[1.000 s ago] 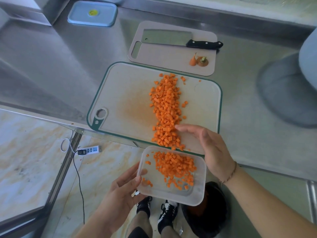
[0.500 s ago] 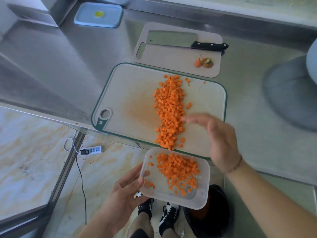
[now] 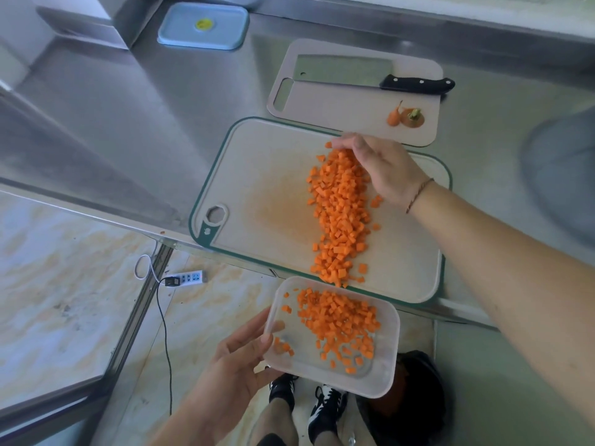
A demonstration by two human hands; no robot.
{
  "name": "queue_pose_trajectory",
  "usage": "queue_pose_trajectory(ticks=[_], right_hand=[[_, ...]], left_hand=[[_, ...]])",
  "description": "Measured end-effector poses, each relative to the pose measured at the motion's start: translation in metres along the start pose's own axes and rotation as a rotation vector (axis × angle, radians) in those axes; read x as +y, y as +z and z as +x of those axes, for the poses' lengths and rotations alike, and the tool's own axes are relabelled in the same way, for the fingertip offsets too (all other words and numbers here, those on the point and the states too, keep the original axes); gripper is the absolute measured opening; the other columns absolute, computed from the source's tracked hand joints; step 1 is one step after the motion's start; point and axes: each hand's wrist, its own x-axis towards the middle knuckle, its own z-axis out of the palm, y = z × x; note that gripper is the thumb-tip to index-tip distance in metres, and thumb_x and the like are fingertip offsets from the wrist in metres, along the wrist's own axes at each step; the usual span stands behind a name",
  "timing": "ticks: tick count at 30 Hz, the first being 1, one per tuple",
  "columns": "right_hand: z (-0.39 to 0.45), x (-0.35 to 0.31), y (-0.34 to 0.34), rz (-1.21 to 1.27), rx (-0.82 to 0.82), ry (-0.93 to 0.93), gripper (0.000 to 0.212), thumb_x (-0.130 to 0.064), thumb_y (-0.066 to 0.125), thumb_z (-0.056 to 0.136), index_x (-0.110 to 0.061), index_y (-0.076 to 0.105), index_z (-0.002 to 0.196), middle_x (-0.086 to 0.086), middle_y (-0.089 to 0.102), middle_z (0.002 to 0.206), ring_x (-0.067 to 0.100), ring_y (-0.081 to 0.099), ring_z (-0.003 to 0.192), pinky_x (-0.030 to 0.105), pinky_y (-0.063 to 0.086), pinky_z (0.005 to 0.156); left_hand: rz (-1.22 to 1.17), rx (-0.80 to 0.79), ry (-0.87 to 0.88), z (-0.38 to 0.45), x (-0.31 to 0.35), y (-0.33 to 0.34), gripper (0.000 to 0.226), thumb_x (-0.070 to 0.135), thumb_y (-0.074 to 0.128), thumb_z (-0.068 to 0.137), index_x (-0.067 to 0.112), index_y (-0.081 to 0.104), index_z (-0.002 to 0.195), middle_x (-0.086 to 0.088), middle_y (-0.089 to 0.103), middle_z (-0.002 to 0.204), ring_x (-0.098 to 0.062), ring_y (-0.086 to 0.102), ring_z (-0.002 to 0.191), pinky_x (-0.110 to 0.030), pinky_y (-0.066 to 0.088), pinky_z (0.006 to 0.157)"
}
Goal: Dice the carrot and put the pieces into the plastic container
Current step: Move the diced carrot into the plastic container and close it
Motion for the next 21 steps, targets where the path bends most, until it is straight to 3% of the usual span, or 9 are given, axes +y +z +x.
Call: queue_pose_trajectory(ticks=[4,8,21], right_hand=[[-0.019,-0.003,0.007,0.044,-0.023,-0.054,0.077,-0.070,0.019,0.091,-0.016,0.061,0.127,0.008,0.065,0.125,0.013,0.056,0.121,0.030,0.044,0.105],[-0.040,-0.008,0.017,0.095,-0.019,-0.111,0.072,-0.064,0.025,0.094,-0.010,0.065,0.119,0.003,0.066,0.121,0.011,0.057,0.120,0.034,0.044,0.105],[-0.093,-0.027,0.040,0.204,0.012,-0.118,0.067,-0.059,0.029,0.097,-0.008,0.071,0.106,0.002,0.070,0.108,0.013,0.061,0.112,0.037,0.046,0.100]], left_hand=[[-0.011,-0.005,-0.011,0.001,-0.001,0.001,0.089,0.034,0.105,0.031,0.019,0.078,0.114,-0.013,0.070,0.125,-0.033,0.071,0.098,-0.043,0.062,0.077],[-0.016,-0.011,-0.010,0.001,0.000,0.002,0.080,0.031,0.103,0.038,0.020,0.079,0.113,-0.012,0.071,0.124,-0.032,0.072,0.097,-0.042,0.062,0.076],[-0.021,0.014,-0.010,0.000,-0.002,0.003,0.089,0.037,0.104,0.033,0.020,0.077,0.116,-0.012,0.069,0.127,-0.037,0.069,0.108,-0.045,0.062,0.080]])
